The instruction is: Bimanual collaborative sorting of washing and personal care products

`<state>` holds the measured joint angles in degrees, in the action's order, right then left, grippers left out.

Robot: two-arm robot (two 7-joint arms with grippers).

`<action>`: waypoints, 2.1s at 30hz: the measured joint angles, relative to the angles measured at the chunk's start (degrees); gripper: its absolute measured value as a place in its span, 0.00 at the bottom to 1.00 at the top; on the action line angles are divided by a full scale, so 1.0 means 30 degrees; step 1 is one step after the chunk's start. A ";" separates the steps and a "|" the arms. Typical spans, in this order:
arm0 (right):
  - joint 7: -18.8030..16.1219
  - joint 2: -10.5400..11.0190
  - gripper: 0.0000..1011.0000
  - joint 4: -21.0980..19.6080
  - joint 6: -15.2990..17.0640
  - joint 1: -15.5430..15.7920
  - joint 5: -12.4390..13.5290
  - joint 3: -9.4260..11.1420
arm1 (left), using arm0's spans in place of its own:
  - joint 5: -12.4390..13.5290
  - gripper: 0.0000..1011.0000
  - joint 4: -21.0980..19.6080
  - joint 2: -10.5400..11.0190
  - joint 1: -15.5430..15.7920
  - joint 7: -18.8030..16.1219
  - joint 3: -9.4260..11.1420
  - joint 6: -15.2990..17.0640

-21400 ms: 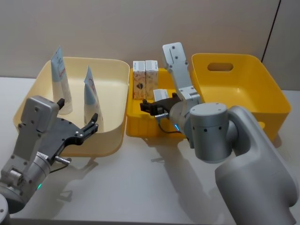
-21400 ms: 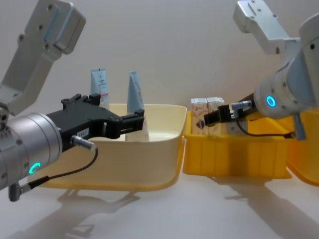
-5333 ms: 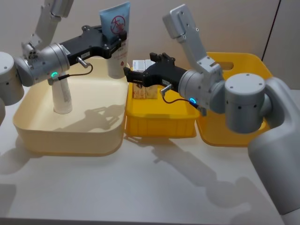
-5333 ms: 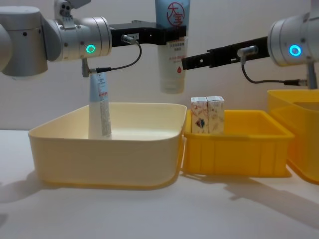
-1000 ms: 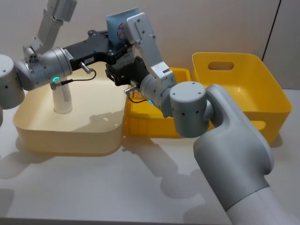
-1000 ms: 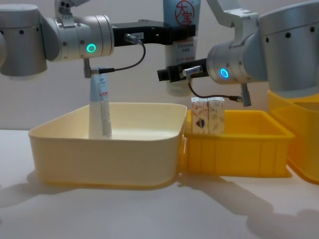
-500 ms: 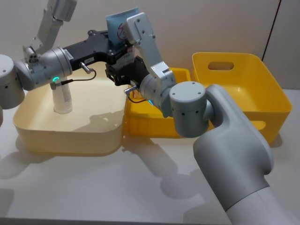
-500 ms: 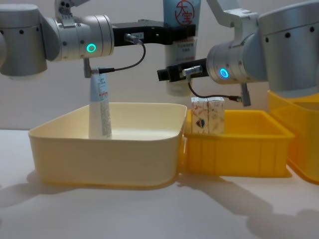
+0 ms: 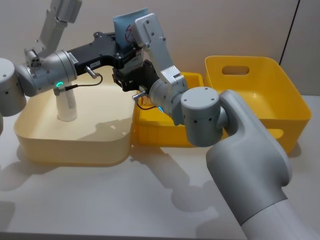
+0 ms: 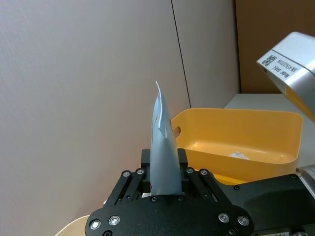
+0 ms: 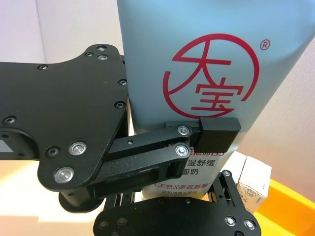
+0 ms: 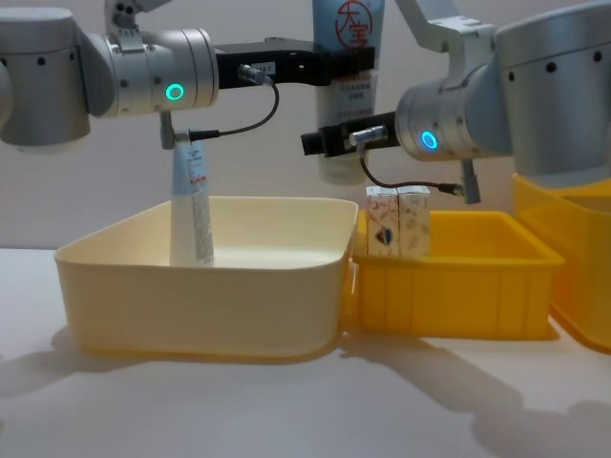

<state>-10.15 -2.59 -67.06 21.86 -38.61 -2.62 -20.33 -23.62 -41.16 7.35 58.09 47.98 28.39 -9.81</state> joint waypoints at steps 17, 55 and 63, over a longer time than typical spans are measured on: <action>0.0011 0.0026 0.62 -0.0017 -0.0011 0.0003 -0.0034 0.0065 | 0.0000 0.75 0.0001 -0.0001 0.0000 -0.0001 0.0001 -0.0007; 0.3268 0.3005 0.62 -0.2443 0.1685 0.0476 -0.1669 0.3854 | 0.0001 0.99 0.0003 -0.0001 0.0000 -0.0002 0.0001 0.0001; 0.4353 0.3164 0.64 -0.1456 0.2712 -0.0409 -0.2343 0.4384 | 0.0001 0.99 0.0002 0.0000 -0.0001 -0.0002 0.0000 0.0001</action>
<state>2.91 6.90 -71.43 30.00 -39.83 -9.65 -7.18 -23.62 -41.16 7.35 58.09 47.97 28.39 -9.81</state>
